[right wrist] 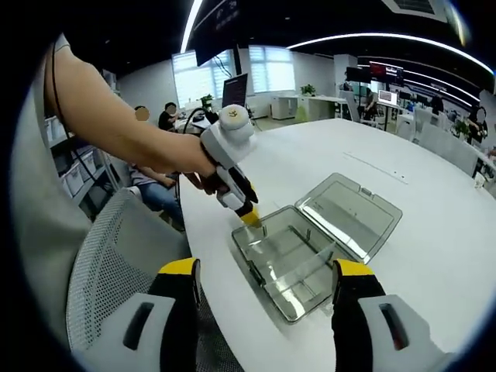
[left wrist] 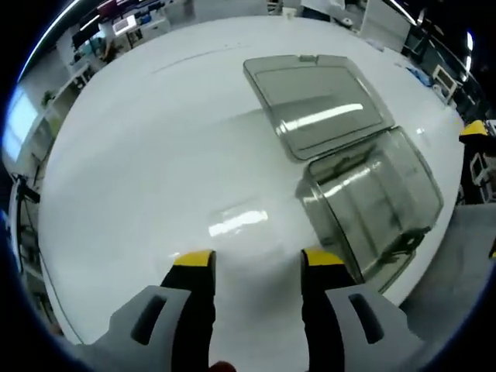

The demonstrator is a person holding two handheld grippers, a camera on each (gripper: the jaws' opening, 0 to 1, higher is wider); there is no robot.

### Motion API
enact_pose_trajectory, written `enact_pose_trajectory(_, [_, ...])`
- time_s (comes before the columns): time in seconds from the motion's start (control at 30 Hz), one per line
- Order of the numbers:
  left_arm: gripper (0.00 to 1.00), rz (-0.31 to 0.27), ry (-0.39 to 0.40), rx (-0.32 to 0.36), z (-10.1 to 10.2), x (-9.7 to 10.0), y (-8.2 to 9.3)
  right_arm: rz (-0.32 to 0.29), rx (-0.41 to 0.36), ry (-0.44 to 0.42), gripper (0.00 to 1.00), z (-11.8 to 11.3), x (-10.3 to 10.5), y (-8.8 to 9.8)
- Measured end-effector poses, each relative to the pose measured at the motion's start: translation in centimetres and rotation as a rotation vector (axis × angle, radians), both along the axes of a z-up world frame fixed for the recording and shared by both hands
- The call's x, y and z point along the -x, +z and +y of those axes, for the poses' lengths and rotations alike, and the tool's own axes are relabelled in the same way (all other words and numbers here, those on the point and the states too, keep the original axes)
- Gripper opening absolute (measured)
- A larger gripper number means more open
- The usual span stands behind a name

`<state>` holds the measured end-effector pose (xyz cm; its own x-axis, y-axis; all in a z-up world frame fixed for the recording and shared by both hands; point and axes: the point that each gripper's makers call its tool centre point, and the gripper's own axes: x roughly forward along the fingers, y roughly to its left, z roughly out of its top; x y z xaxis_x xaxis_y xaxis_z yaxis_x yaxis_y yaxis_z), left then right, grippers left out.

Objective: Insert the divider into the dual guide fixture by aligning both edges with the guide slots and pushing it downward to the bottom, including one-sided entry, uneven engagement, binding, and posture correction.

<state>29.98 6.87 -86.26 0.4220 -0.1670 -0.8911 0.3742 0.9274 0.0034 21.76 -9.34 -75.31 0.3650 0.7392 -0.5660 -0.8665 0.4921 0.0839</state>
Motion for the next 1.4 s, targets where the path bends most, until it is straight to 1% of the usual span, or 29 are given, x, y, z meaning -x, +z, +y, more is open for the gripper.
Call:
enact_pose_trajectory(0.07, [0.41, 0.013, 0.003, -0.017, 0.24, 0.14, -0.15, -0.001, -0.001, -0.002, 0.66, -0.07, -0.01, 0.02])
enact_pose_trajectory(0.13, [0.41, 0.032, 0.028, -0.024, 0.64, 0.32, -0.43, -0.001, -0.003, -0.005, 0.66, -0.09, -0.03, 0.02])
enact_pose_trajectory(0.2, [0.41, 0.034, 0.035, -0.016, 0.62, 0.38, -0.59, 0.002, -0.006, -0.007, 0.66, -0.14, -0.02, 0.05])
enact_pose_trajectory(0.27, [0.41, 0.028, 0.028, -0.028, 0.73, 0.41, -0.56, -0.001, -0.006, -0.008, 0.66, -0.21, -0.04, 0.06])
enact_pose_trajectory(0.33, [0.41, 0.031, 0.040, -0.022, 0.64, 0.39, -0.45, 0.001, -0.008, -0.011, 0.66, -0.26, -0.06, 0.09])
enact_pose_trajectory(0.57, [0.41, 0.040, 0.065, -0.039, 0.67, 0.07, -0.50, 0.000, -0.001, -0.004, 0.66, -0.35, 0.10, 0.13])
enact_pose_trajectory(0.73, [0.34, 0.046, 0.048, -0.046, 0.16, 0.26, -0.48, 0.004, 0.002, -0.004, 0.66, -0.56, 0.13, 0.08])
enact_pose_trajectory(0.83, [0.33, 0.049, 0.050, -0.047, 0.13, 0.27, -0.52, 0.002, 0.002, -0.004, 0.66, -0.67, 0.08, 0.22])
enact_pose_trajectory(1.07, [0.32, 0.060, 0.060, -0.045, 0.15, 0.34, -0.47, -0.001, 0.001, -0.010, 0.65, -0.96, -0.19, 0.36])
enact_pose_trajectory(1.4, [0.31, 0.079, 0.022, -0.035, 0.18, 0.54, -0.37, -0.001, -0.002, -0.006, 0.65, -0.87, -0.24, 0.36])
